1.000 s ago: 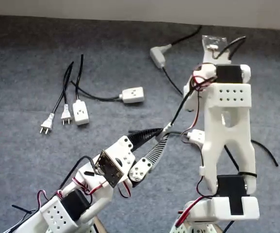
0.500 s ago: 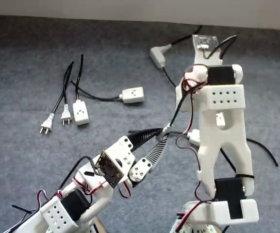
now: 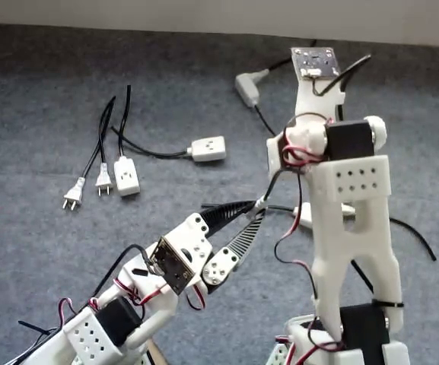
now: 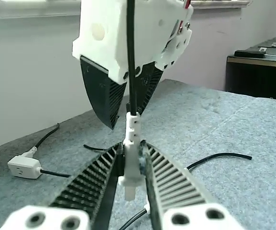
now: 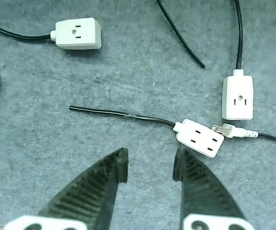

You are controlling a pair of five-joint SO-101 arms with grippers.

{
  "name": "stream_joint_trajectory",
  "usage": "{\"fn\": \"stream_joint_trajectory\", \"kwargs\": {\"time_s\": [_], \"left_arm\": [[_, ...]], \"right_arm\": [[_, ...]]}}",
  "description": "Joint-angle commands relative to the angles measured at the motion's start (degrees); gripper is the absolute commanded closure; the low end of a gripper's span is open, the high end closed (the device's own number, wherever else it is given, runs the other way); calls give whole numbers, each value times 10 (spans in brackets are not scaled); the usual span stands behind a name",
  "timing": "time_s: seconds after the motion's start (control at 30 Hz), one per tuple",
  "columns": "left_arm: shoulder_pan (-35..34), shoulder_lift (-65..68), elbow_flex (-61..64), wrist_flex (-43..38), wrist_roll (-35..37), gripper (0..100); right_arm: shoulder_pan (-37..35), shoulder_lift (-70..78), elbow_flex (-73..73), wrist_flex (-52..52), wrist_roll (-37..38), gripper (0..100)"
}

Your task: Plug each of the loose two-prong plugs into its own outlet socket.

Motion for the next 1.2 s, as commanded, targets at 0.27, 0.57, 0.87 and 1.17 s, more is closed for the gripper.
{"fn": "stream_joint_trajectory", "kwargs": {"time_s": [0.27, 0.57, 0.87, 1.17], "left_arm": [[-13, 0, 0, -14, -23, 992], [-15, 0, 0, -14, -24, 992], [-15, 0, 0, -14, -24, 992], [-15, 0, -2, -14, -21, 992]], "right_arm": [[-17, -103, 36, 28, 25, 833], [-102, -109, 69, 28, 32, 833], [-104, -127, 79, 29, 33, 833], [8, -126, 85, 6, 26, 833]]}}
